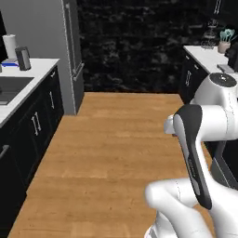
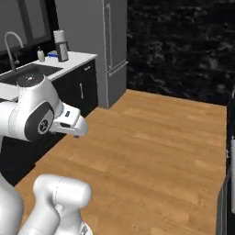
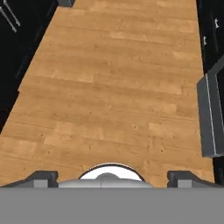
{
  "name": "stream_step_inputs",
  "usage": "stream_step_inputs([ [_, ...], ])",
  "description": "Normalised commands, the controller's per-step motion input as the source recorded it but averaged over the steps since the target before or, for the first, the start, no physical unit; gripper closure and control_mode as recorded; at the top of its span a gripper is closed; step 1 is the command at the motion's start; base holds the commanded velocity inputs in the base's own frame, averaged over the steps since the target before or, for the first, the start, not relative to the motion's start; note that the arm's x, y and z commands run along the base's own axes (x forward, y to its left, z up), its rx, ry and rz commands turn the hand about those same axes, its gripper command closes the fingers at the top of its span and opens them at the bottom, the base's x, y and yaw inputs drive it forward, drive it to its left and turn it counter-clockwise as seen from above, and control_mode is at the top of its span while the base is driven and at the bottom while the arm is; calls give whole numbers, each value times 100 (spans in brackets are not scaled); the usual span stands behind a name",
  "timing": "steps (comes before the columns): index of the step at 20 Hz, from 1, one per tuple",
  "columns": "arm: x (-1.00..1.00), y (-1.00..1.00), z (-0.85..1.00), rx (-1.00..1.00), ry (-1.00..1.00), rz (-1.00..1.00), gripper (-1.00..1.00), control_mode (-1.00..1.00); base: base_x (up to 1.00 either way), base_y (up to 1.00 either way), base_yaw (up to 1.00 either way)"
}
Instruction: Navigate to the sink.
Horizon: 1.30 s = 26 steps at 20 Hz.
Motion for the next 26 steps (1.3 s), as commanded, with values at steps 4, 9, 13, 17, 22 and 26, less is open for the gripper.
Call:
stream_step_inputs([
  [4,0,0,0,0,0,0,-100,100,28,-14,95],
  [9,0,0,0,0,0,0,-100,100,90,-25,80],
  [13,0,0,0,0,0,0,-100,100,100,-50,66],
  [17,0,0,0,0,0,0,-100,100,100,-76,53],
  [22,0,0,0,0,0,0,-100,100,100,-66,51],
  [26,0,0,0,0,0,0,-100,100,100,-69,50],
])
